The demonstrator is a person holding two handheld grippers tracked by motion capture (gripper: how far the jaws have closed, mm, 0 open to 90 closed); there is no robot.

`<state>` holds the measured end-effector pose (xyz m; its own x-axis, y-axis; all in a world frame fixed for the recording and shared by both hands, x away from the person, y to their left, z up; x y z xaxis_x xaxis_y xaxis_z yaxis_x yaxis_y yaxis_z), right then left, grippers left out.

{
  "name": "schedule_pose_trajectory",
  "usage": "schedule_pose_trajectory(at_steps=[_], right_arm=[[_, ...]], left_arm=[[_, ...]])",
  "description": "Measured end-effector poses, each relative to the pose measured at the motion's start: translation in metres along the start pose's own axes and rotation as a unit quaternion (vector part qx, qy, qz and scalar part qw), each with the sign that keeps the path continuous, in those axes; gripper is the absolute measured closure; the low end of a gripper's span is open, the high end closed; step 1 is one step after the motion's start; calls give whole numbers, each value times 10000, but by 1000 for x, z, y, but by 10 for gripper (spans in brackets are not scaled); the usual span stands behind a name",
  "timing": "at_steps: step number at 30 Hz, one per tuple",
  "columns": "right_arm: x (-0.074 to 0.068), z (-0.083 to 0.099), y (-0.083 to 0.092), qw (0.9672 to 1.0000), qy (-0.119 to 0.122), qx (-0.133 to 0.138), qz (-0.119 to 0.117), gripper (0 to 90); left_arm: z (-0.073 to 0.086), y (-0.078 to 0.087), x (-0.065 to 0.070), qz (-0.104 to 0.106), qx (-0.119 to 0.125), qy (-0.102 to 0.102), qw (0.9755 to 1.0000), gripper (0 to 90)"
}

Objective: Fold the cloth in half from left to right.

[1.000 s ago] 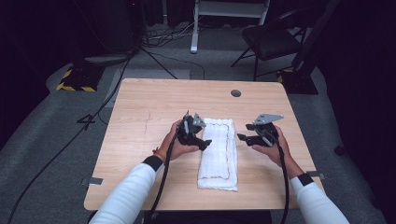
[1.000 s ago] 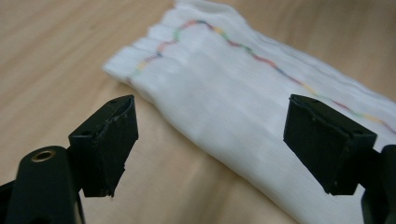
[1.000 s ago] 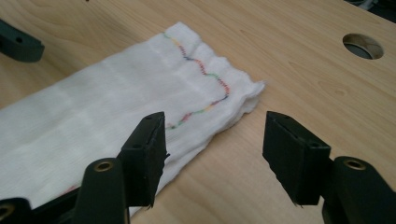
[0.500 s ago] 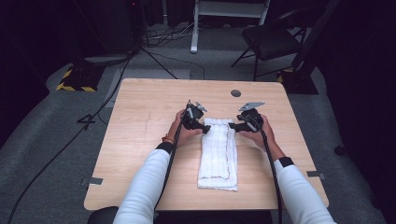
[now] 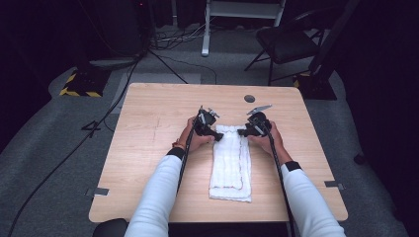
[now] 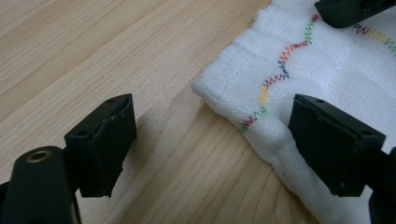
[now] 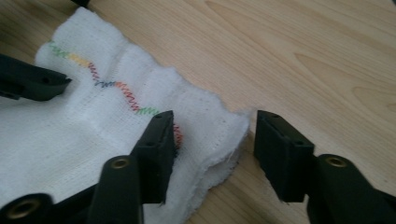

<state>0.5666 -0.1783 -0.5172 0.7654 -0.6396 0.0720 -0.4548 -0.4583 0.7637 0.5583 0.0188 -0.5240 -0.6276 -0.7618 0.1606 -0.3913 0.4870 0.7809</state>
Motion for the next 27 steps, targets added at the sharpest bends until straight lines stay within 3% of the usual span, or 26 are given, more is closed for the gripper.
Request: schedule_pose_trajectory(at_steps=[7,10,13,19,23,27], right_arm=[[-7,-3,0,9999,140,38,-55,742],[-9,-4,-1,9999,156,39,4,775],[-10,-6,-2,9995,262,18,187,802],[-6,-11,2,9985,261,226,415,821],[-3,-17,11,9975,191,493,479,824],[-4,-23,21,9958,285,678,553,825]], left_arm=[[-5,1,4,244,-5,-53,9997,492],[-6,1,5,453,-35,-23,9990,635],[-8,0,2,539,-27,92,9985,719],[-13,-3,0,319,273,213,9989,790],[-18,4,1,224,412,80,9989,800],[-24,19,3,228,587,3,9980,795]])
Point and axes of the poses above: each handheld gripper's, and its own axes: y roughly backward along the jaws, z roughly out of its underside, x roughly to its right, the point moved 4 cm from there along -y, roughly forward along the jaws, and after that the axes turned 10 degrees about y, right-handed, at the moved point
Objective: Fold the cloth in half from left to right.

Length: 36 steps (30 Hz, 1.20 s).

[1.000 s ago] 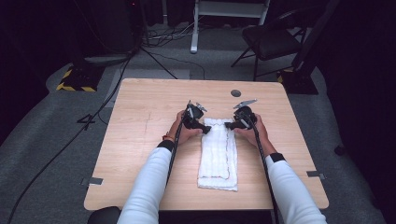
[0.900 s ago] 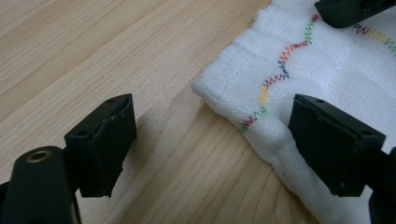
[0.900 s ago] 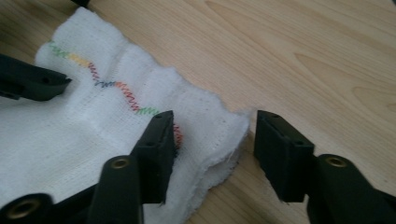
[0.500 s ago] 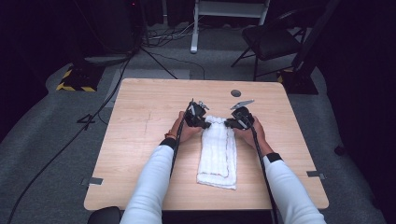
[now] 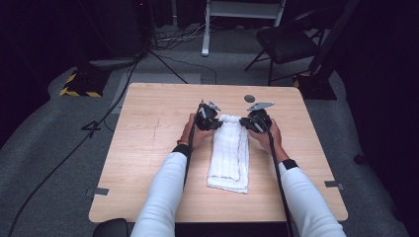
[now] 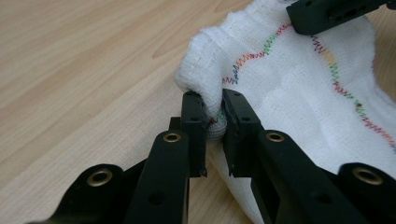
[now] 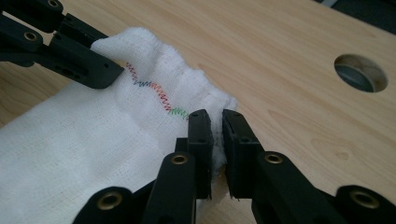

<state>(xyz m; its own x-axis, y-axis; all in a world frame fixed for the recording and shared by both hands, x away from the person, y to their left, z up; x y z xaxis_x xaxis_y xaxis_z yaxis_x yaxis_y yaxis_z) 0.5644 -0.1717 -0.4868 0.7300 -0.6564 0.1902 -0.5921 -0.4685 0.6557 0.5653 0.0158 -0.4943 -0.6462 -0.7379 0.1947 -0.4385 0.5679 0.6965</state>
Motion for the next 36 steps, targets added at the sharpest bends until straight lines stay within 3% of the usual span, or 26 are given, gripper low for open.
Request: schedule_pose_trajectory(at_steps=[7,23,29,36], right_arm=[[-3,-16,19,9993,157,327,44,827],[-13,-46,50,9962,525,691,52,830],[-17,-47,62,9950,592,801,-83,830],[-28,-26,70,9943,583,788,-428,830]], left_arm=[[-7,20,1,0,202,-153,9997,793],[-19,61,8,-111,513,-657,9965,801],[-12,70,17,2,578,-818,9950,802],[10,73,29,291,485,-970,9937,804]])
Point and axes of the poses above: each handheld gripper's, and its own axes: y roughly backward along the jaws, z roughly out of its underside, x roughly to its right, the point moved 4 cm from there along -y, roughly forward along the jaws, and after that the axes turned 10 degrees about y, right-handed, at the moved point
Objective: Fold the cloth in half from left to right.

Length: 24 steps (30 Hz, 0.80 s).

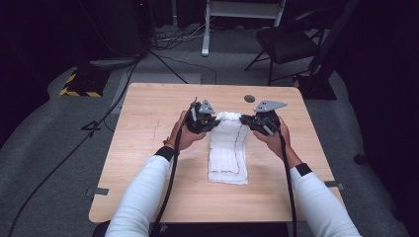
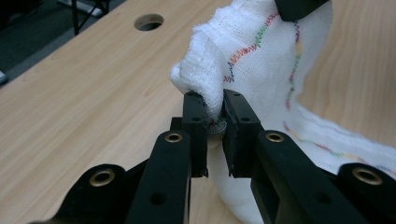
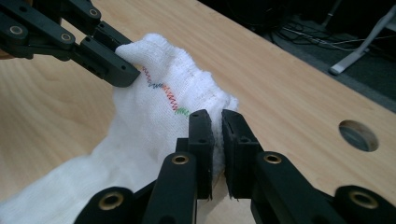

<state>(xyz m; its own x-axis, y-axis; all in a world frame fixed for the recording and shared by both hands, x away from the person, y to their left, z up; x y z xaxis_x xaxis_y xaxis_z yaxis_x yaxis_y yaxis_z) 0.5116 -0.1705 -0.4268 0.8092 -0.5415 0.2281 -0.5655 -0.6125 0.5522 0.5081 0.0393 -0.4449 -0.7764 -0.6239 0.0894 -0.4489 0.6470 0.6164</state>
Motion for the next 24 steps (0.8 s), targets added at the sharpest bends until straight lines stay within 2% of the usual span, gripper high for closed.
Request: schedule_pose_trajectory(at_steps=[6,11,16,19,24], right_arm=[[-19,17,7,9991,84,-25,-413,830],[-36,27,14,9972,186,-33,-717,830],[-52,32,22,9942,367,-46,-1011,829],[-64,36,26,9920,486,-122,-1163,828],[-78,46,28,9892,564,-262,-1327,822]], left_arm=[[21,4,13,321,-72,-51,9994,799],[39,10,26,518,-71,-171,9985,793],[55,16,38,654,-112,-251,9975,786],[63,18,46,682,-154,-410,9967,789],[76,20,59,789,-349,-564,9947,785]])
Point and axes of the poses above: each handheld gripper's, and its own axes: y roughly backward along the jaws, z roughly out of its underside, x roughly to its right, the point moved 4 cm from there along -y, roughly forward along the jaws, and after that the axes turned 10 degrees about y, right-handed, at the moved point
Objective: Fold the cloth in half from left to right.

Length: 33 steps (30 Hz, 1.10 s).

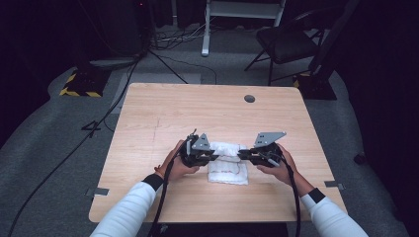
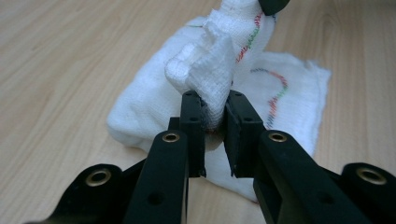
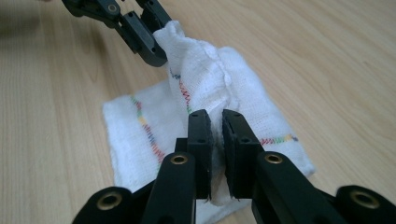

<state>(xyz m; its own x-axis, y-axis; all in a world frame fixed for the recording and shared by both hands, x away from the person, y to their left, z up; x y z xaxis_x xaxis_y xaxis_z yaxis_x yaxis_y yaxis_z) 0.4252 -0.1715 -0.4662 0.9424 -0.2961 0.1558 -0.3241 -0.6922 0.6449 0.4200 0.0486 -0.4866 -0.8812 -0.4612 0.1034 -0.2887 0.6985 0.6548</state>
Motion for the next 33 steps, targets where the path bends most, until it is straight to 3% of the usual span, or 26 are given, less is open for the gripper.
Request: schedule_pose_trajectory(at_steps=[11,17,22,29,33], right_arm=[[-25,26,-3,9992,-153,-276,-224,804],[-30,34,-5,9987,-265,-325,-279,797],[-36,38,-3,9987,-246,-346,-297,797],[-44,47,5,9985,-267,-372,-315,785],[-44,50,14,9989,-311,-323,-147,689]], left_arm=[[22,-4,11,96,-348,-123,9993,771],[34,-3,19,-16,-499,-141,9987,814],[39,-2,25,31,-509,-136,9986,809],[47,5,28,-78,-560,-27,9984,755],[46,17,29,-216,-384,69,9990,678]])
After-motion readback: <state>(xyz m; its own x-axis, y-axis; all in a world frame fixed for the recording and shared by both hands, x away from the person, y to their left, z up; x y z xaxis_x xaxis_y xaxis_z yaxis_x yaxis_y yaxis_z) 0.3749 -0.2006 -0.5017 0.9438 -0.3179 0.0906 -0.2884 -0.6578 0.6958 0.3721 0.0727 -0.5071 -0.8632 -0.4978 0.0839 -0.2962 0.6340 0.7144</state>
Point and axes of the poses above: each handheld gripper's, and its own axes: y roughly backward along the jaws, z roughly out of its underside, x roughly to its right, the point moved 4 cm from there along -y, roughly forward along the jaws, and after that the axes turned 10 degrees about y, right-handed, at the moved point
